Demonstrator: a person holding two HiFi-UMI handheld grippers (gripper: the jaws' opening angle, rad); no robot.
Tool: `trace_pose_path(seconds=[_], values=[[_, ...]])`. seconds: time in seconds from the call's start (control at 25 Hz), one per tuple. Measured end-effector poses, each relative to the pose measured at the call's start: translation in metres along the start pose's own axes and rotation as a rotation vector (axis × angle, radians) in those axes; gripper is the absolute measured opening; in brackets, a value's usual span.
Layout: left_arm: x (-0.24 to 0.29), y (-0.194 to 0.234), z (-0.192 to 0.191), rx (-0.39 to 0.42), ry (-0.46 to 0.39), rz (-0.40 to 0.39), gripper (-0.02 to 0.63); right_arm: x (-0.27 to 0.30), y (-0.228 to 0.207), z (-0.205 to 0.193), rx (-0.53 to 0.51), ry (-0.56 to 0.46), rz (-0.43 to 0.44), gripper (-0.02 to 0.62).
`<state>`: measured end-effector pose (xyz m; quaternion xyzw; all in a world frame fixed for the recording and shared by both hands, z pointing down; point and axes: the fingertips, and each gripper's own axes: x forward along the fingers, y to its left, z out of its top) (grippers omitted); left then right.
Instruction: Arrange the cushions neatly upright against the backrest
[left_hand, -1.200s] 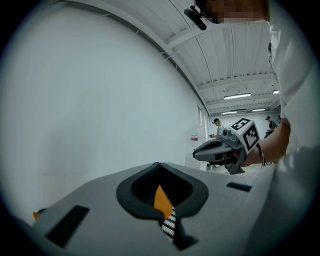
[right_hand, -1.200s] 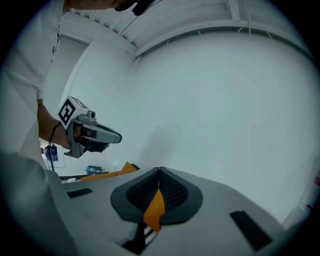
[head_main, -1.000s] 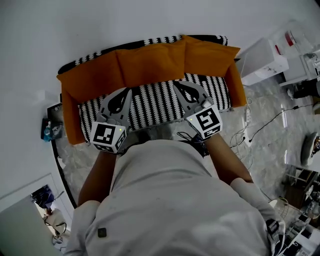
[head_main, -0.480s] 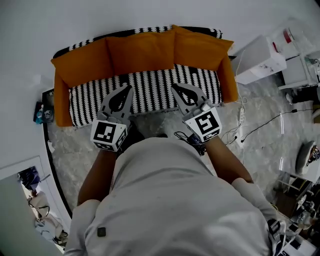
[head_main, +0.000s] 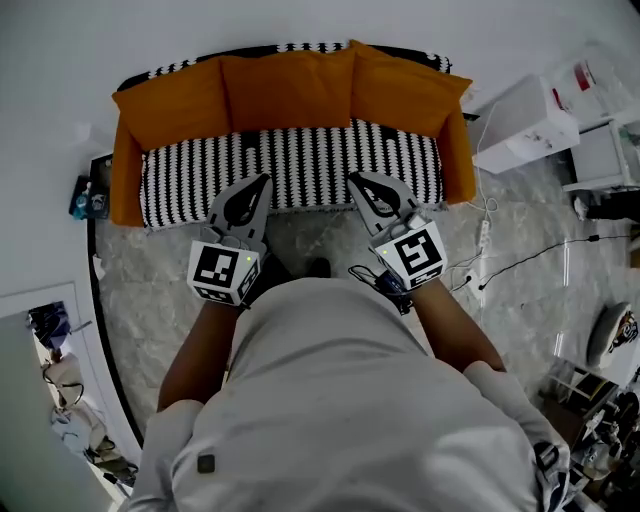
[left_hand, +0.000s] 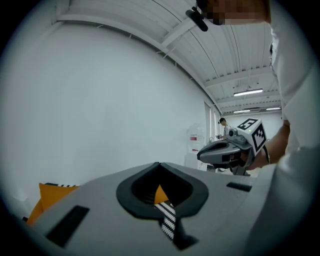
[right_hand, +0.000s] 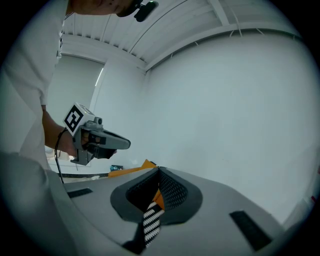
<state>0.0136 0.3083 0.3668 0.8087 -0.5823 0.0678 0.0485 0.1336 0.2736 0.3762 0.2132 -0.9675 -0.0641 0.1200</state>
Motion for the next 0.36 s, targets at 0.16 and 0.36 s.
trace_pose_path(seconds=[0.16,0.36], values=[[-0.006,-0.0085,-0.0017,-0.005,-0.003,0.009,0.009,-0.0081,0.002,-0.0038,0.013,0.004,0.001,0.026],[-0.0094,-0.0067,-0.0007,0.003,-0.019,0.018,0.009,-0.0051,0.0074,-0.0031,-0.007,-0.013,0.016,0.026]])
